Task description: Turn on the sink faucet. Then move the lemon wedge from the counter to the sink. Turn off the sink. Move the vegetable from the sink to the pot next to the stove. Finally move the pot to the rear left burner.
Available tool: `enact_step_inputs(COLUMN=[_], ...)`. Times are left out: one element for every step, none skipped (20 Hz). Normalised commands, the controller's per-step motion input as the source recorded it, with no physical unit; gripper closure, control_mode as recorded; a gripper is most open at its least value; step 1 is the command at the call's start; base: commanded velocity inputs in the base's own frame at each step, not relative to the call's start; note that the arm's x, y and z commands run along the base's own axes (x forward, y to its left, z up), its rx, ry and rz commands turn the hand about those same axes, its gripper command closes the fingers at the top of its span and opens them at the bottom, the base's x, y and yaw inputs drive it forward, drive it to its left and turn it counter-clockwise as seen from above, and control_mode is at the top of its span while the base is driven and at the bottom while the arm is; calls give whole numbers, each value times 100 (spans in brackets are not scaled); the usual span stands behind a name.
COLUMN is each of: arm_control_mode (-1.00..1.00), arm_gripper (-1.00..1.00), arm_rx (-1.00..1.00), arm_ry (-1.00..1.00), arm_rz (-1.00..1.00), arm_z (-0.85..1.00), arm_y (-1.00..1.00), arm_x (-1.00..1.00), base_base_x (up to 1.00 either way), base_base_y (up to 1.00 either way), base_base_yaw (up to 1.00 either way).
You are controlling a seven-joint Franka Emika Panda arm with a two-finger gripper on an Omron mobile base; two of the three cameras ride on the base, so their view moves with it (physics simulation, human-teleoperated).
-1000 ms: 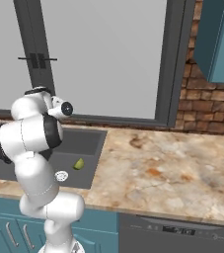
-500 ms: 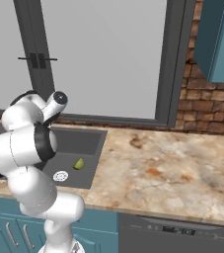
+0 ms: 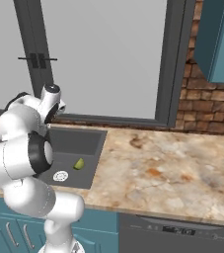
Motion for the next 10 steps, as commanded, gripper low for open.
enact_step_inputs(arm_control_mode=[-100,-100,-100,-100,-100,-100,-100,-100,-100,-100], arm_gripper=[-100,-100,-100,-100,-100,-100,-100,-100,-100,-100], arm_rx=[0,0,0,0,0,0,0,0,0,0], arm_ry=[29,25,27,27,27,27,26,26,25,21], arm_rz=[-32,-35,-36,-38,-38,-38,-39,-39,-38,-37], arm_z=[-16,-15,-11,-7,-8,-9,-10,-13,-18,-26], arm_y=[-11,-21,-17,-16,-13,-13,-16,-18,-19,-21], arm_x=[-42,-55,-50,-49,-47,-46,-43,-40,-39,-35], base_base_x=[0,0,0,0,0,0,0,0,0,0], base_base_y=[0,0,0,0,0,0,0,0,0,0], base_base_yaw=[0,0,0,0,0,0,0,0,0,0])
